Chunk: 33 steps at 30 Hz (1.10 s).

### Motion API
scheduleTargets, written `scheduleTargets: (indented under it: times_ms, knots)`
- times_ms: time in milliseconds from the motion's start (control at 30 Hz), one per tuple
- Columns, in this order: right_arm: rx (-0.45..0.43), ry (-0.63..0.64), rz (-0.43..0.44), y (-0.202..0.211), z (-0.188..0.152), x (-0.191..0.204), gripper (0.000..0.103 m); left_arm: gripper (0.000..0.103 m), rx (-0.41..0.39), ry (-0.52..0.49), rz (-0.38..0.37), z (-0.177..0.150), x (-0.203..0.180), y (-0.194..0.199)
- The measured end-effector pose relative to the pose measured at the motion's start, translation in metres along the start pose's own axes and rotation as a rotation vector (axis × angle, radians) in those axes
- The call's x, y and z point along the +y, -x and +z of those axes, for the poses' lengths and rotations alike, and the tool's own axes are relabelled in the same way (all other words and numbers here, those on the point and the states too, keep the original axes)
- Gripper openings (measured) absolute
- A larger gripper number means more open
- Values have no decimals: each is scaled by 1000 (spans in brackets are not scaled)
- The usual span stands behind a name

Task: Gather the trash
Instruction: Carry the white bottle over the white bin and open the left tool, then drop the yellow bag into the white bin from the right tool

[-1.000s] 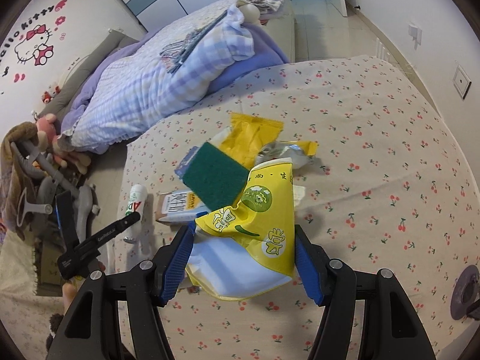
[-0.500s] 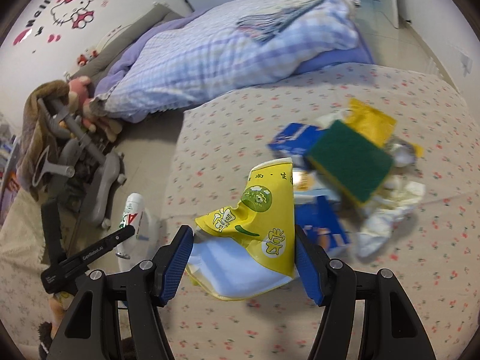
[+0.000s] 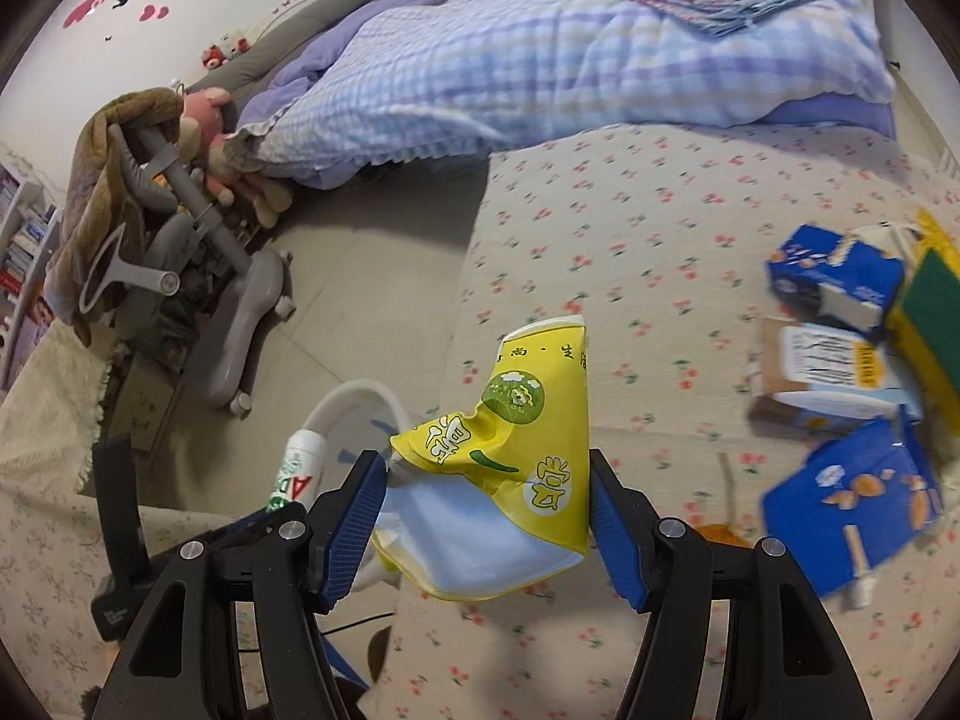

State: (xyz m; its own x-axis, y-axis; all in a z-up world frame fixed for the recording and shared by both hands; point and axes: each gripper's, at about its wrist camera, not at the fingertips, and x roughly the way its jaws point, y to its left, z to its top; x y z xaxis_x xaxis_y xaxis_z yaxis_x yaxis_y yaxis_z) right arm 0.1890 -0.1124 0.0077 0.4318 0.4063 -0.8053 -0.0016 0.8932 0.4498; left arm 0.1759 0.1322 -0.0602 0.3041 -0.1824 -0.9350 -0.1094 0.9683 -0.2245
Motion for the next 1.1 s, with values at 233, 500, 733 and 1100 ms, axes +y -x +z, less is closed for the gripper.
scheduleTargets:
  times_ms: [233, 500, 733, 1100]
  knots:
    - [30, 11, 48, -33, 1, 28, 67, 77, -21, 27, 27, -1, 15, 10]
    - [48, 37, 88, -55, -1, 54, 68, 78, -34, 102, 25, -6, 42, 23]
    - [81, 50, 91, -67, -6, 66, 78, 86, -31, 132, 56, -11, 55, 27]
    - [43, 88, 32, -37, -6, 51, 80, 98, -60, 68, 97, -21, 48, 38]
